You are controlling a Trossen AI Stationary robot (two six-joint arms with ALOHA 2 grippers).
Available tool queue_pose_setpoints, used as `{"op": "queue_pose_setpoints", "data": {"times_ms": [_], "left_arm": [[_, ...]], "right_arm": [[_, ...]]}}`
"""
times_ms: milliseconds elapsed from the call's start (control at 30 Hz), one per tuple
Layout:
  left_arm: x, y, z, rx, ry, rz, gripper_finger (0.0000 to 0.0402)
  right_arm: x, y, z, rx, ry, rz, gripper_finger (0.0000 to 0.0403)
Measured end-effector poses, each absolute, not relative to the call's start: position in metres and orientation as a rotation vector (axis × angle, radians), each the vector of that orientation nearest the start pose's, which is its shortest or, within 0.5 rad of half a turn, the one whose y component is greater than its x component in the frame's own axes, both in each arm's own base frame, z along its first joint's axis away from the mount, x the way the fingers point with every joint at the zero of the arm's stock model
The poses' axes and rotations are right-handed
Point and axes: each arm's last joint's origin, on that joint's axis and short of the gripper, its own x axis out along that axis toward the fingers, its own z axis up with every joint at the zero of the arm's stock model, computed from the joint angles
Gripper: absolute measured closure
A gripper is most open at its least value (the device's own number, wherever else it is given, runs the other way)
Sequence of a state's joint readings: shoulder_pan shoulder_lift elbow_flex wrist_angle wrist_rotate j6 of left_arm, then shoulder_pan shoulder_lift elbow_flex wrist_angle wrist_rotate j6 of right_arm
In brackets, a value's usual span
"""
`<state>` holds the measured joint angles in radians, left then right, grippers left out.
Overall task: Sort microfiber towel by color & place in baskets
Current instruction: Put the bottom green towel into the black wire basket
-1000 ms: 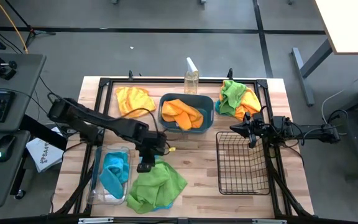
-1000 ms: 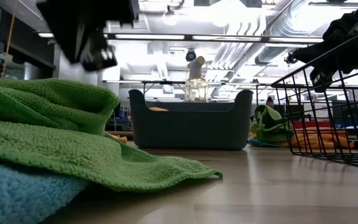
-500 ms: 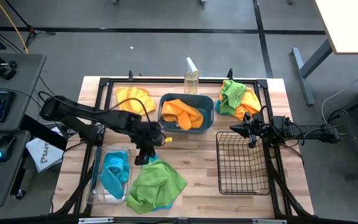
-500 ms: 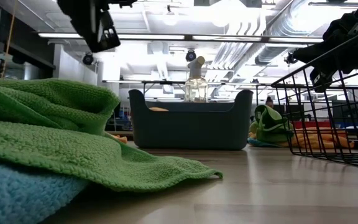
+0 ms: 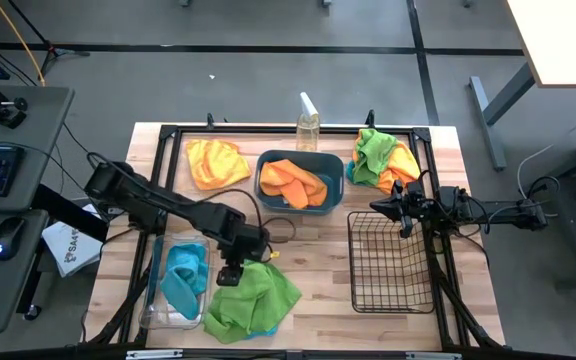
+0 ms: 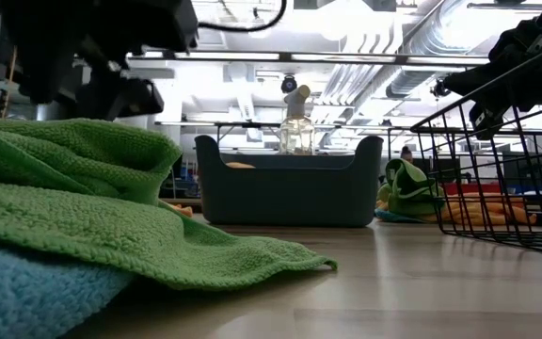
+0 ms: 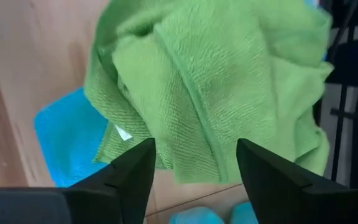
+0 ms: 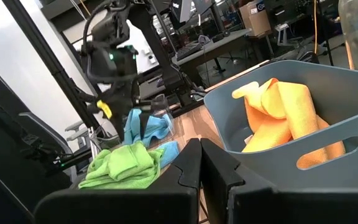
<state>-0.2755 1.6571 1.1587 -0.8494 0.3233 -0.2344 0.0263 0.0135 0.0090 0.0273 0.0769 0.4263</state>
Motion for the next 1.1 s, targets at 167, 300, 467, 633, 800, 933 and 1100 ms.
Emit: {"op": "queue_pose_setpoints", "data": {"times_ms": [167, 300, 467, 633, 800, 933, 1100], "left_arm": [[0.3, -0.097, 0.19, -0.231, 1.476, -0.309, 0.0184], [0.304, -0.098, 0.178, -0.236, 1.507, -0.292, 0.0186], [0.304, -0.1, 0.181, -0.239, 1.491, -0.294, 0.0274], [0.298, -0.096, 0.202, -0.249, 1.434, -0.311, 0.0388], [0.289, -0.078, 0.26, -0.26, 1.268, -0.33, 0.0398], [0.275, -0.058, 0.323, -0.254, 1.033, -0.333, 0.04], [0.255, -0.034, 0.384, -0.228, 0.784, -0.194, 0.0401]], "right_arm": [[0.098, 0.0, 0.168, 0.427, -0.033, -0.045, 0.0402], [0.098, 0.0, 0.168, 0.427, -0.033, -0.045, 0.0402], [0.098, 0.0, 0.168, 0.427, -0.033, -0.045, 0.0402], [0.098, 0.0, 0.168, 0.427, -0.033, -0.045, 0.0402], [0.098, 0.0, 0.168, 0.427, -0.033, -0.045, 0.0402], [0.098, 0.0, 0.168, 0.427, -0.033, -0.045, 0.0402], [0.098, 0.0, 0.168, 0.427, -0.033, -0.045, 0.0402]]}}
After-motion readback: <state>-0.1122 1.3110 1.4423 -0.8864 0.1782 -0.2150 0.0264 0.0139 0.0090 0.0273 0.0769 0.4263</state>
